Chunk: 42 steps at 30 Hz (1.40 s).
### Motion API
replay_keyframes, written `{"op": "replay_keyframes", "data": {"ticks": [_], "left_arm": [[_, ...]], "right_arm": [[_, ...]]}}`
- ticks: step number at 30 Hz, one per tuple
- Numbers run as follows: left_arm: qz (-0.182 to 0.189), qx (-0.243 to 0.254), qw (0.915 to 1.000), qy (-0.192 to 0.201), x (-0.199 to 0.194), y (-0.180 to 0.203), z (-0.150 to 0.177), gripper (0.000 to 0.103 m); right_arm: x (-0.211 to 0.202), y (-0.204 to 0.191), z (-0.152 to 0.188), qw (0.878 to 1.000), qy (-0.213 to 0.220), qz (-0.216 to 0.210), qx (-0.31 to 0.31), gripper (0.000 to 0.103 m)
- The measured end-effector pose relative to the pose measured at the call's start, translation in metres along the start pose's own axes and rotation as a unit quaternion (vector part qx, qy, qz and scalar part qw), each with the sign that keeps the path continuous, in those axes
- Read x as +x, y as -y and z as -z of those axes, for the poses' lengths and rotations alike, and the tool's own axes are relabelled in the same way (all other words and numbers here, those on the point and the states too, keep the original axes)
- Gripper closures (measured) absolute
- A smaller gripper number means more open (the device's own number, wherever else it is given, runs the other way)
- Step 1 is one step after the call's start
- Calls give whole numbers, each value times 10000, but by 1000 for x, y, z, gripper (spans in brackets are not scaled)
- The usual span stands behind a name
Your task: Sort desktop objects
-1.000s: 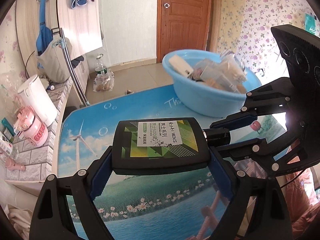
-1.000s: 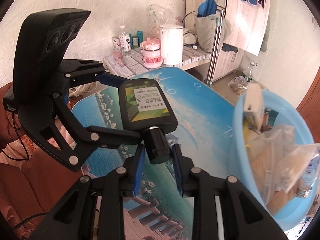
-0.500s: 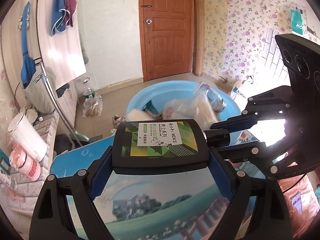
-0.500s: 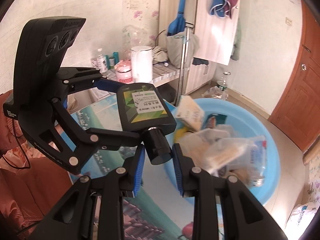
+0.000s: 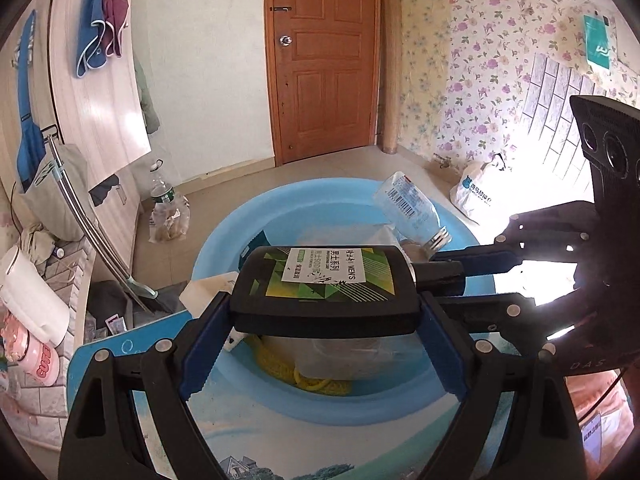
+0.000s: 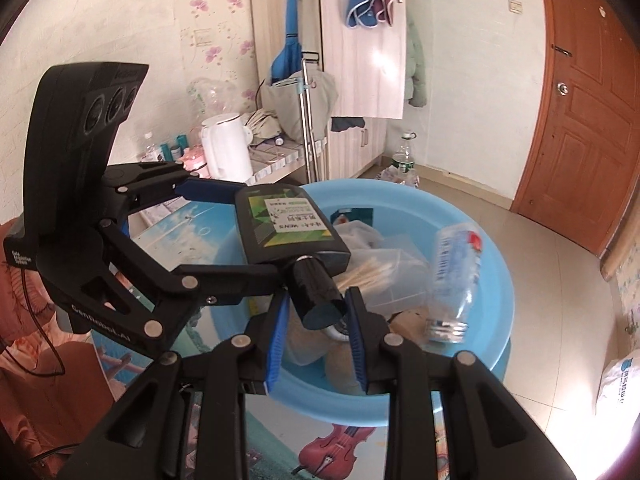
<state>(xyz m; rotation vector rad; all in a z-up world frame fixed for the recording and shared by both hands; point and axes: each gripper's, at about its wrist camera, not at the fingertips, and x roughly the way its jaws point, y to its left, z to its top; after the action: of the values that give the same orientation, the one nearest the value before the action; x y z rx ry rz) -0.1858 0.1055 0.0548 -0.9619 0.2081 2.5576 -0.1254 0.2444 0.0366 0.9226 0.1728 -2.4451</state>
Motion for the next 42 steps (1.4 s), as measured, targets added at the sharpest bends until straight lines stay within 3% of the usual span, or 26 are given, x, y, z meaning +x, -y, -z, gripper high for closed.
{"op": "replay_keyframes", "data": {"ticks": [5, 8, 14, 19, 25, 30, 34, 35, 36, 39, 42], "left_arm": [[-8, -135, 9999, -81, 0, -6, 2, 14], [-236, -51, 9997, -46, -6, -8, 6, 14], [-439, -538, 9973, -221, -13, -34, 21, 11], [-582, -902, 9940, -191, -22, -48, 30, 10], [-927, -1156, 9887, -216, -28, -56, 47, 8], [-1263, -1460, 9811, -142, -31, -66, 67, 4], [-1307, -1381, 9816, -165, -31, -63, 79, 4], [-1292, -1369, 9820, -159, -31, -62, 81, 4], [-1280, -1370, 9822, -125, -33, -62, 85, 4], [-1260, -1466, 9811, -117, -36, -65, 95, 4], [-1180, -1657, 9790, -155, -37, -68, 103, 4]], "right_arm": [[12, 9, 0, 9996, 91, 47, 277, 75], [20, 22, 1, 9974, 89, 425, 569, 75], [20, 42, 11, 9898, 83, 490, 1336, 73], [7, 46, 27, 9820, 162, 700, 1749, 63], [-7, 32, 34, 9780, 340, 1170, 1691, 52], [-27, 14, 49, 9643, 831, 1890, 1658, 24], [-31, 24, 74, 9612, 755, 1742, 2003, 22], [-35, 28, 80, 9585, 828, 1698, 2134, 16], [-38, 32, 86, 9535, 794, 1848, 2243, 11], [-43, 39, 103, 9471, 879, 1968, 2378, 11], [-35, 38, 112, 9525, 658, 1840, 2337, 11]]}}
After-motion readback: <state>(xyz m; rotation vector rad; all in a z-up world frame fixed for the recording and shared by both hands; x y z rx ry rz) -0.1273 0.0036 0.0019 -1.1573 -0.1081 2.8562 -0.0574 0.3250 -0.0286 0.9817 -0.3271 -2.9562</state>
